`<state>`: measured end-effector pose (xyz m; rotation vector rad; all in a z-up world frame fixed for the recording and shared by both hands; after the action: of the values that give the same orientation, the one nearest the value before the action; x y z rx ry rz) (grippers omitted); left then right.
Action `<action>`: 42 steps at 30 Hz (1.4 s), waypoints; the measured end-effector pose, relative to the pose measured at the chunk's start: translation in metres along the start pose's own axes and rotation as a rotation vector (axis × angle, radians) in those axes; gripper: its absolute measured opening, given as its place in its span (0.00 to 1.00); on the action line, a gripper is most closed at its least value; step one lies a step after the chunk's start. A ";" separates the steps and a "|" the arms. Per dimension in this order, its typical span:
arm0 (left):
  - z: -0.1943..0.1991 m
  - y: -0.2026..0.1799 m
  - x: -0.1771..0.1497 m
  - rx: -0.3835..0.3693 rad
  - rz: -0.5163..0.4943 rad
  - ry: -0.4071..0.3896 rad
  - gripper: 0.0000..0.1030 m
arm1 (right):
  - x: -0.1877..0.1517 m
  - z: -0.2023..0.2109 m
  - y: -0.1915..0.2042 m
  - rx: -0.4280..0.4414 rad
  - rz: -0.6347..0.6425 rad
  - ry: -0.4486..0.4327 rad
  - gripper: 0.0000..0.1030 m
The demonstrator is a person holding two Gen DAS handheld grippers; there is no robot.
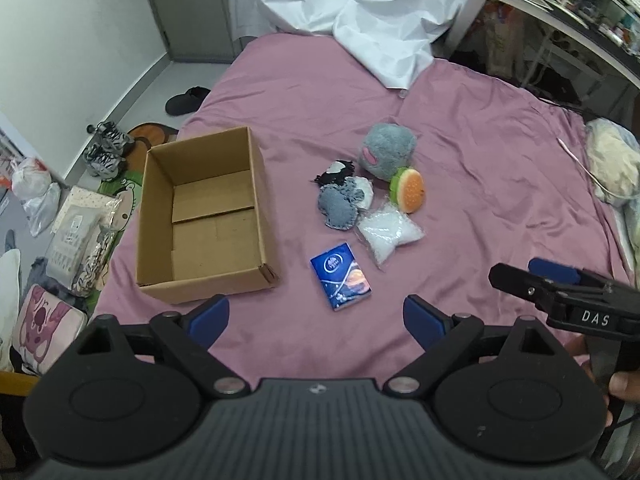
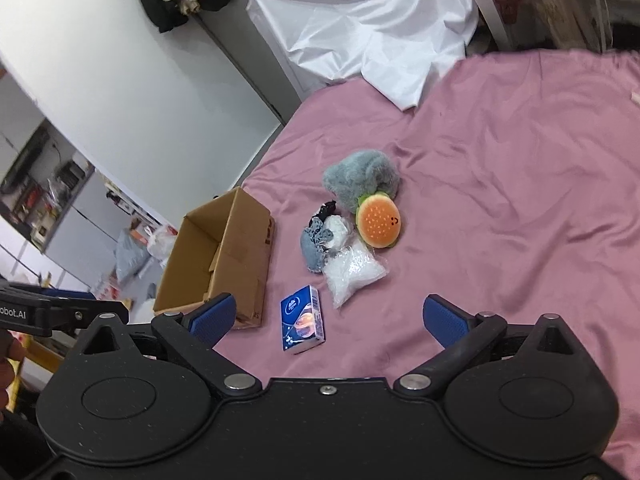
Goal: Organize soft objects
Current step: 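Move the left gripper to the blue tissue pack while the right gripper approaches the plastic bag, then grasp the blue tissue pack with the left gripper while the right gripper grasps the clear bag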
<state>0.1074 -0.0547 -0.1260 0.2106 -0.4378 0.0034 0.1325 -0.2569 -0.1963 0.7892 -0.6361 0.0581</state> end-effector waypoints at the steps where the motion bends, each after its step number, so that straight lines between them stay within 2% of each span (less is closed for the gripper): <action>1: -0.004 -0.001 0.001 -0.001 0.007 0.002 0.90 | 0.000 -0.003 -0.004 0.002 -0.008 0.000 0.92; 5: -0.021 -0.007 0.008 -0.013 0.045 0.021 0.90 | 0.002 -0.017 -0.019 0.008 -0.044 0.000 0.86; 9: -0.041 -0.013 0.014 -0.016 0.081 0.041 0.88 | 0.005 -0.030 -0.029 0.047 -0.096 -0.016 0.85; 21: -0.111 -0.031 0.016 -0.040 0.146 0.131 0.81 | 0.007 -0.067 -0.067 0.106 -0.276 0.010 0.72; 33: -0.172 -0.049 0.004 -0.068 0.167 0.222 0.81 | 0.004 -0.101 -0.083 0.122 -0.322 0.079 0.62; 42: -0.198 -0.057 -0.003 -0.074 0.185 0.255 0.81 | 0.002 -0.110 -0.094 0.131 -0.345 0.100 0.61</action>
<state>0.1910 -0.0696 -0.3142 0.0946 -0.2016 0.1932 0.2161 -0.2501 -0.3140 1.0075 -0.3974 -0.1760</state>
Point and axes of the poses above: each gripper's, at about its wrist camera, not at the fingertips, and z roughly against the way its jaws point, y to its left, x to its top, the point moved 9 cm from there along -z, roughly the way its jaws point, and after that the axes turned 11 degrees about x, right-handed, at the moved point
